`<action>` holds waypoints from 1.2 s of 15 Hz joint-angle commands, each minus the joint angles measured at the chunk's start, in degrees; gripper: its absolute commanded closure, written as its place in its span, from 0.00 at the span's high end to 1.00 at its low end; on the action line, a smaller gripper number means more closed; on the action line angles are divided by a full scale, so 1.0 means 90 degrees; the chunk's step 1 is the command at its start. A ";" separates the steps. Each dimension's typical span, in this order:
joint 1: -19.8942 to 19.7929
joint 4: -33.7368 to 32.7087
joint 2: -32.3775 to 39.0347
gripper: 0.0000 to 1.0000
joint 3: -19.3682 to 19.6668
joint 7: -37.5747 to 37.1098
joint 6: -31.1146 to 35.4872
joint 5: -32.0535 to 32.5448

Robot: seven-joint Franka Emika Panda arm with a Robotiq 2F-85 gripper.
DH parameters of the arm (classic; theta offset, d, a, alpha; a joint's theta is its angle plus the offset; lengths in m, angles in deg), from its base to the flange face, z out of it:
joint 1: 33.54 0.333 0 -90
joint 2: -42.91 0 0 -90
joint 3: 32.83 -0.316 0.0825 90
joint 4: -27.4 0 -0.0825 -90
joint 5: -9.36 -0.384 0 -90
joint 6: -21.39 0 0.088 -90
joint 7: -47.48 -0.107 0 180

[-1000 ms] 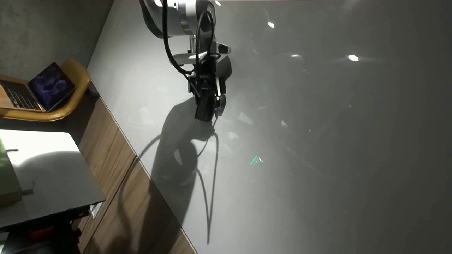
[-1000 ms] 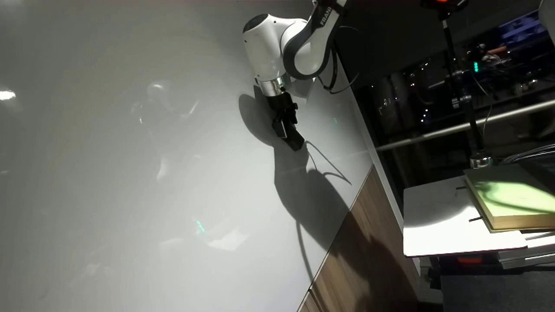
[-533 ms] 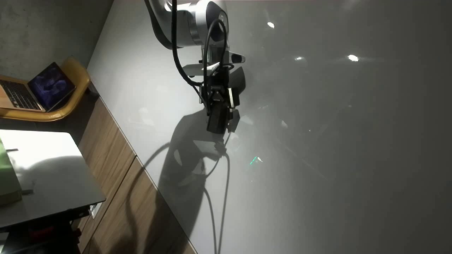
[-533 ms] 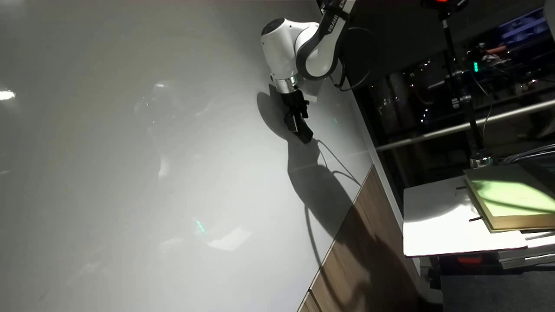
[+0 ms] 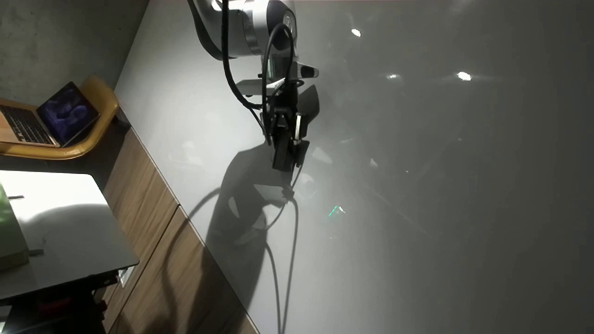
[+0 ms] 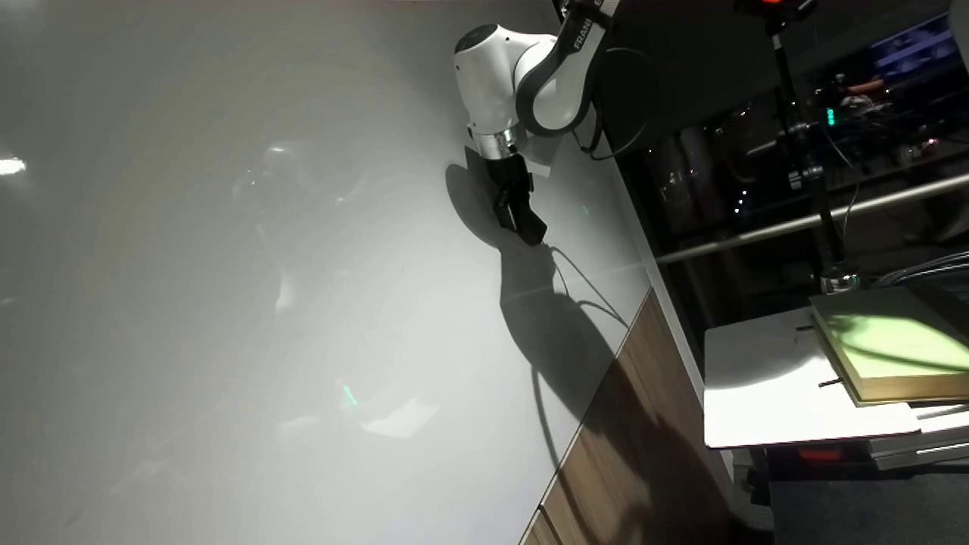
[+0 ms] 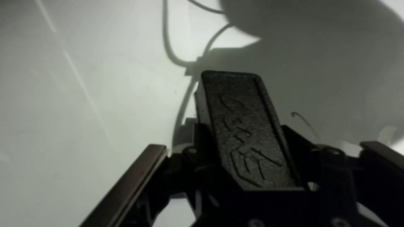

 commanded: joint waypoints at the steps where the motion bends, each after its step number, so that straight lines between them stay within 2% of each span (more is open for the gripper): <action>1: 0.0029 -0.0038 -0.0065 0.34 -0.0041 0.0044 0.0201 -0.0123; 6: 0.0143 -0.0183 0.0129 0.34 -0.0165 -0.0013 0.0221 -0.0102; 11: 0.0450 -0.0389 0.0390 0.34 -0.0415 -0.0139 0.0242 0.0076; 18: 0.0855 -0.0574 0.0391 0.34 -0.0706 -0.0069 -0.0109 0.0409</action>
